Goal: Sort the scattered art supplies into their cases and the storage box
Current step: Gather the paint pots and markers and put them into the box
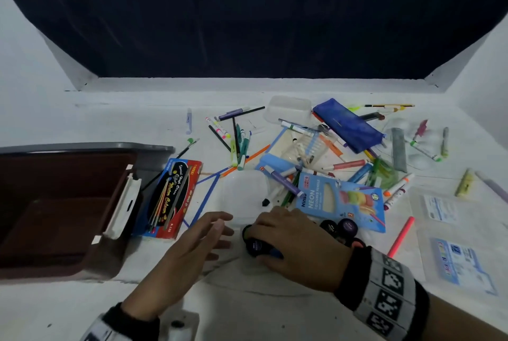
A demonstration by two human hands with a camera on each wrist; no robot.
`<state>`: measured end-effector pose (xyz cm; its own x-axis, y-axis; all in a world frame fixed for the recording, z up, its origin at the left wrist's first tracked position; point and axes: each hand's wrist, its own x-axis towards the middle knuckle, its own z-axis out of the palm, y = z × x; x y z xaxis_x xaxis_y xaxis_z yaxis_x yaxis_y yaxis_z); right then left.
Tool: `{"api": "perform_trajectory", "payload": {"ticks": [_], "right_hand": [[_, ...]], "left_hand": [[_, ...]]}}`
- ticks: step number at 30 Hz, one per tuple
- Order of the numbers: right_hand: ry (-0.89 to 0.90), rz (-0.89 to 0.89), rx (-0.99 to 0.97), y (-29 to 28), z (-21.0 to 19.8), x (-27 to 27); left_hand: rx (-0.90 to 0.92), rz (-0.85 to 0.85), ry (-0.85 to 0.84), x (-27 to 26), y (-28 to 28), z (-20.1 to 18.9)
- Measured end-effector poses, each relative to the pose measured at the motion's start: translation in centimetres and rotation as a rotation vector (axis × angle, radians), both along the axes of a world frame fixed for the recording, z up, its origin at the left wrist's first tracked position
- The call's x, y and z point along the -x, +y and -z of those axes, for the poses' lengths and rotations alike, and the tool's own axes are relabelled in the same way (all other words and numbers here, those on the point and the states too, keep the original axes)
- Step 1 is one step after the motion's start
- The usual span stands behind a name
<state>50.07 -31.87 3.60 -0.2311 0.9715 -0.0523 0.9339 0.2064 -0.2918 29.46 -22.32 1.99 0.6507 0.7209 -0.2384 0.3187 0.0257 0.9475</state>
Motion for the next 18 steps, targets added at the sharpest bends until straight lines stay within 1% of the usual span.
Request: {"api": "perform_trajectory", "payload": {"ticks": [2,9,12,14,18], "right_hand": [[-0.039,-0.003,-0.001,0.3,0.0,0.5],[-0.020,-0.012,0.063,0.5,-0.4,1.0],[0.024,-0.021,0.099,0.4,-0.4,1.0],[0.025,-0.005,0.094,0.3,-0.2,0.9],[-0.018,0.020,0.103,-0.1,0.3,0.8]], "left_hand": [[0.015,0.017,0.009,-0.1,0.1,0.2],[0.060,0.049,0.029,0.0,0.2,0.7],[0.082,0.070,0.036,-0.3,0.2,1.1],[0.096,0.073,0.032,-0.4,0.3,1.3],[0.050,0.095,0.031,-0.3,0.5,1.7]]}}
